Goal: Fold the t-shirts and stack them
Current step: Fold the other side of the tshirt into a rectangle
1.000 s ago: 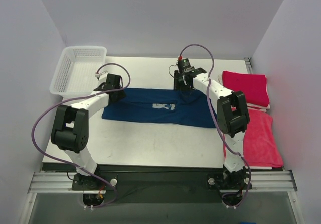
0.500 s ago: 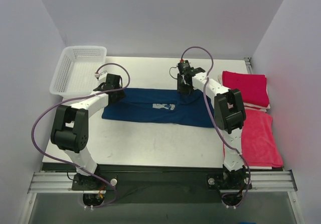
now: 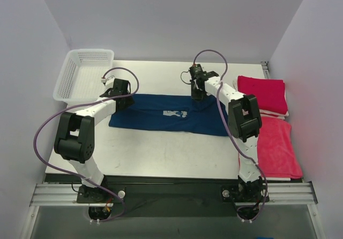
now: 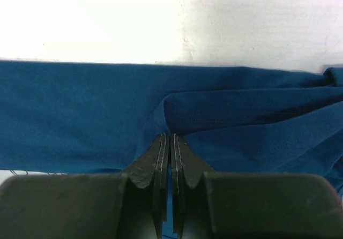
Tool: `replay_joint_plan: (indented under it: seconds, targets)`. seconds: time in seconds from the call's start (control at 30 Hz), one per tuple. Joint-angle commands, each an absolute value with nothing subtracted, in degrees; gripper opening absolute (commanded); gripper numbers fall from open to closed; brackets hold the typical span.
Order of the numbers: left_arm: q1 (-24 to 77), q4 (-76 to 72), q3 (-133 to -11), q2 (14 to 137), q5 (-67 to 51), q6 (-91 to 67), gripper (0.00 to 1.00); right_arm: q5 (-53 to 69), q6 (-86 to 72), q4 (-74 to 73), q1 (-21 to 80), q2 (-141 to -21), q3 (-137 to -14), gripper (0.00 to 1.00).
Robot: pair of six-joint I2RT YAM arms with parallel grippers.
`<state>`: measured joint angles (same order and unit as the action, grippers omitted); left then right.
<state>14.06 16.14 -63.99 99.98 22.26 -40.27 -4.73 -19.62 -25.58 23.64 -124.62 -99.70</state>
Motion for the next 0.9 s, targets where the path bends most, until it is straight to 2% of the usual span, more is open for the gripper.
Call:
replay_joint_plan:
  seconds: [0.0, 0.2, 0.53, 0.57, 0.6, 0.67, 0.87]
  targets:
    - [13.5, 16.0, -63.9, 99.1, 22.1, -40.6, 0.76, -6.7, -19.2, -27.6, 24.3, -123.8, -102.9, 0.0]
    - [13.6, 16.0, -64.2, 99.4, 22.0, -40.6, 0.76, -6.2, -18.5, -26.9, 25.3, -123.0, -105.8, 0.0]
    - [13.5, 16.3, -64.2, 98.8, 22.2, -40.3, 0.76, -2.9, -16.8, -27.2, 25.4, -131.2, -113.1, 0.02]
    - [13.4, 16.3, -64.2, 98.8, 22.1, -40.3, 0.76, -3.2, -16.6, -27.6, 25.4, -131.4, -113.6, 0.21]
    - [13.4, 16.3, -64.2, 98.8, 22.2, -40.3, 0.76, -3.4, -16.6, -27.8, 25.4, -131.2, -113.5, 0.32]
    - [13.5, 16.3, -64.2, 98.9, 22.2, -40.3, 0.76, -4.0, -16.3, -27.7, 25.2, -130.7, -112.8, 0.47]
    - [13.4, 17.2, -64.1, 98.5, 22.9, -40.7, 0.76, -8.7, -17.7, -27.7, 24.8, -124.6, -108.2, 0.49]
